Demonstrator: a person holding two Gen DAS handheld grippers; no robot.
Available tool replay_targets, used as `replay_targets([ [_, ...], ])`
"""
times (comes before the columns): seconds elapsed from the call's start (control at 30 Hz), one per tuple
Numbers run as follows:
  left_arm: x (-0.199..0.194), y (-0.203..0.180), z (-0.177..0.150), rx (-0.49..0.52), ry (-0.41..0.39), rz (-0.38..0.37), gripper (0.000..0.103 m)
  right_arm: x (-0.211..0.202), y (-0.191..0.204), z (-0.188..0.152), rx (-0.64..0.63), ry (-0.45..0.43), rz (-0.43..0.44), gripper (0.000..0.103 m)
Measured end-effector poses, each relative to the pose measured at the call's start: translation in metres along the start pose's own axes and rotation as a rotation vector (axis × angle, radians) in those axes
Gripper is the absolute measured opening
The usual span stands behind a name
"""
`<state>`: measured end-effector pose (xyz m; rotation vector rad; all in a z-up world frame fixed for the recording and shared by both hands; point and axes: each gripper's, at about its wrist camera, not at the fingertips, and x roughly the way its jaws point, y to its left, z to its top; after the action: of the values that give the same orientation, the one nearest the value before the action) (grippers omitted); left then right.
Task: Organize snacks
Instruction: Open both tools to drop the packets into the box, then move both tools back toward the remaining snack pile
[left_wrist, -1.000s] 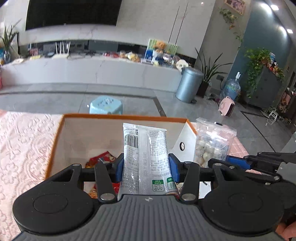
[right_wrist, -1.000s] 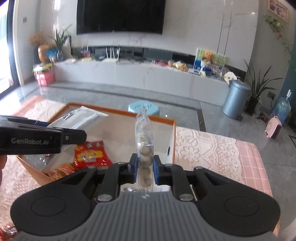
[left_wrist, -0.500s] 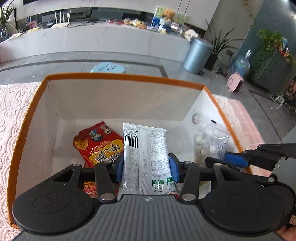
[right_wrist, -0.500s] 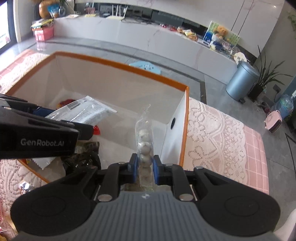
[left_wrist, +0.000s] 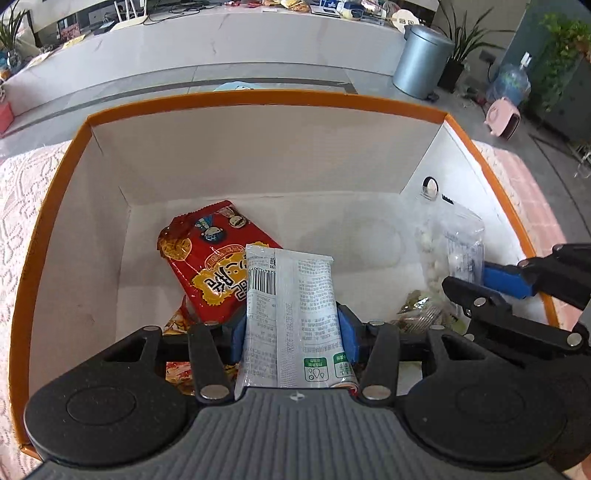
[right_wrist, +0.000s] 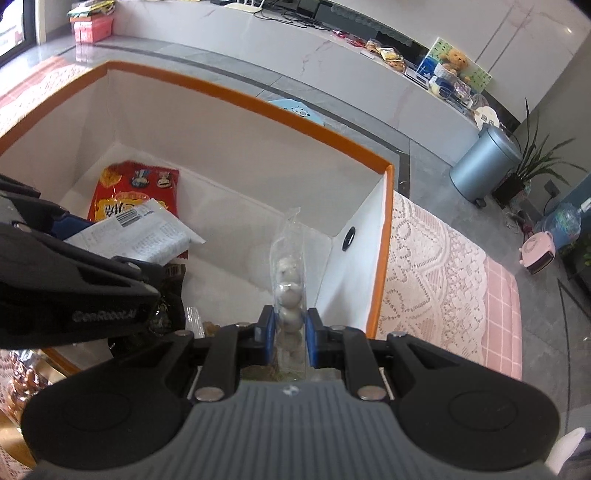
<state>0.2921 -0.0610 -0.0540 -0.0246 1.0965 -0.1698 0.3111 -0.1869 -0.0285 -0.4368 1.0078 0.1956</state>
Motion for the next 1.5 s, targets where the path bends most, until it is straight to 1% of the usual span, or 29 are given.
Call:
replay_targets([
  [0.07,-0.001,0.001,0.000,-0.005,0.000,0.004,0.059,-0.001,0.003,-0.001,-0.007,0.001,-0.004,0.014],
  [0.17,-0.005,0.004,0.000,-0.028,-0.016,-0.001,0.070,-0.003,0.003,0.001,0.000,0.003,-0.003,0.015],
  [0.33,-0.015,0.007,-0.001,-0.040,-0.036,-0.013,0.078,-0.007,0.004,-0.001,-0.002,-0.009,0.000,0.015],
  [0.4,-0.020,0.008,-0.002,-0.041,-0.050,-0.014,0.081,-0.010,0.004,-0.001,-0.008,-0.013,-0.003,0.021],
  [0.47,-0.027,0.007,-0.004,-0.035,-0.070,-0.019,0.083,-0.014,0.004,-0.002,-0.004,-0.019,-0.002,0.034],
  [0.57,-0.042,0.004,-0.007,-0.026,-0.115,-0.013,0.085,-0.023,0.002,-0.003,0.006,-0.038,0.013,0.039],
  [0.6,-0.048,0.004,-0.008,-0.026,-0.128,-0.011,0.086,-0.026,0.001,-0.004,0.011,-0.043,0.015,0.041],
  [0.67,-0.056,0.003,-0.009,-0.026,-0.143,-0.012,0.087,-0.034,0.000,-0.005,0.023,-0.054,0.019,0.051],
  [0.7,-0.060,0.003,-0.010,-0.026,-0.146,-0.013,0.087,-0.038,-0.001,-0.005,0.029,-0.061,0.022,0.054],
  [0.73,-0.064,0.002,-0.010,-0.025,-0.149,-0.013,0.087,-0.042,-0.001,-0.005,0.036,-0.065,0.025,0.060],
  [0.83,-0.078,0.000,-0.013,-0.021,-0.174,0.010,0.087,-0.055,-0.004,-0.007,0.058,-0.079,0.041,0.069],
  [0.9,-0.088,-0.002,-0.015,-0.013,-0.188,0.019,0.087,-0.066,-0.005,-0.009,0.071,-0.089,0.048,0.070],
  [0.97,-0.098,-0.004,-0.018,-0.009,-0.188,0.014,0.087,-0.075,-0.005,-0.011,0.087,-0.092,0.058,0.074],
  [1.17,-0.134,-0.007,-0.036,0.002,-0.233,-0.004,0.087,-0.103,0.001,-0.025,0.124,-0.095,0.122,0.078],
  [1.23,-0.145,-0.007,-0.044,0.005,-0.235,-0.017,0.087,-0.111,0.004,-0.032,0.138,-0.095,0.142,0.078],
  [1.33,-0.160,-0.005,-0.061,0.022,-0.235,-0.024,0.087,-0.123,0.008,-0.044,0.183,-0.091,0.199,0.083],
  [1.37,-0.164,-0.004,-0.068,0.024,-0.232,-0.036,0.087,-0.126,0.010,-0.049,0.196,-0.092,0.221,0.085],
  [1.5,-0.175,0.002,-0.092,0.034,-0.200,-0.061,0.088,-0.138,0.023,-0.071,0.234,-0.092,0.290,0.086],
])
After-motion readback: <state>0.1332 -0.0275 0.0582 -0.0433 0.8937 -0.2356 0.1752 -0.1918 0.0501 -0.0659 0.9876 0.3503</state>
